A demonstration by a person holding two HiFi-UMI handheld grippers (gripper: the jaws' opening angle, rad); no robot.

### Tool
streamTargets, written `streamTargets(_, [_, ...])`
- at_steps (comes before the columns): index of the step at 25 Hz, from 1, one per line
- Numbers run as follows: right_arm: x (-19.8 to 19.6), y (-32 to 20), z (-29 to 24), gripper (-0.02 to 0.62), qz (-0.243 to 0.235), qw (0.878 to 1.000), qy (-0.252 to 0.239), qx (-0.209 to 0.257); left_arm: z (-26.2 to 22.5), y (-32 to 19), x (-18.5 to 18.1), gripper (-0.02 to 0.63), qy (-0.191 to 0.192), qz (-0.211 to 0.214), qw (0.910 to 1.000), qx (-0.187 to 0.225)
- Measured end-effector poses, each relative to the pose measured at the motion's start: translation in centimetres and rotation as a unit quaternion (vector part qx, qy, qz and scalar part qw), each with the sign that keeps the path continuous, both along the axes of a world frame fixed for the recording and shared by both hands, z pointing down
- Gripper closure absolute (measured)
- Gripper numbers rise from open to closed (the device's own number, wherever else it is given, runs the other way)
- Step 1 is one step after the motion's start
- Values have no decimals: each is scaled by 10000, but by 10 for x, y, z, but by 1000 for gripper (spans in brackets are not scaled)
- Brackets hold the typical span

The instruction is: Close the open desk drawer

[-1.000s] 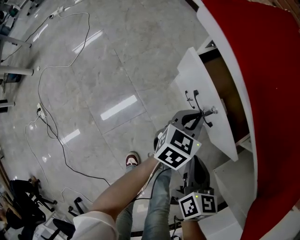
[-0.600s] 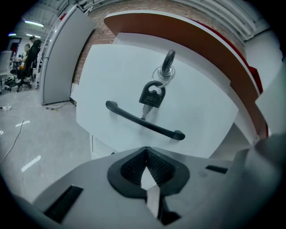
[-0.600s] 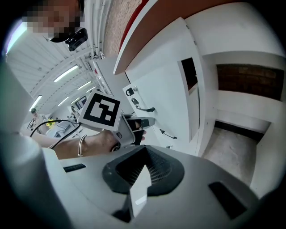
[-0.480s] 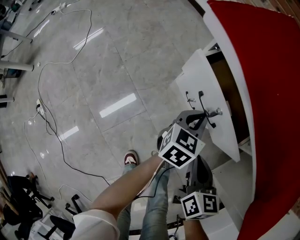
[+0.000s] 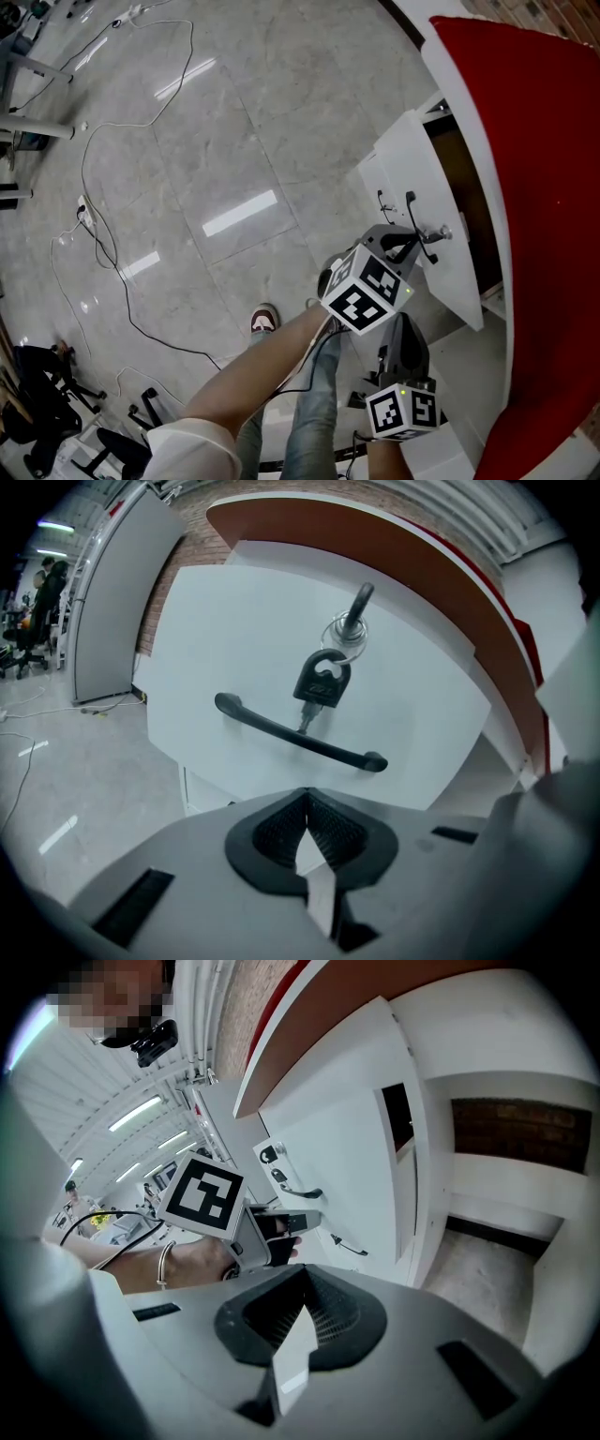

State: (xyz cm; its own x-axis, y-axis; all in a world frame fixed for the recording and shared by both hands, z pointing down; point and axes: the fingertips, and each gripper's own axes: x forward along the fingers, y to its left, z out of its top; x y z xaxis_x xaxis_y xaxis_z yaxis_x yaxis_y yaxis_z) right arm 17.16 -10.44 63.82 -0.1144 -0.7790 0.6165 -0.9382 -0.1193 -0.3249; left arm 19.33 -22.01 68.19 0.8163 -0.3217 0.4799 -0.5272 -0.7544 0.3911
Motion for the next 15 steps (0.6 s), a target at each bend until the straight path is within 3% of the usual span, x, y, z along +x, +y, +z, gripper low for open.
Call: streamTargets(15, [7, -1, 3, 597, 136, 9999, 29, -18, 0, -5, 14, 597, -97, 130, 9999, 19])
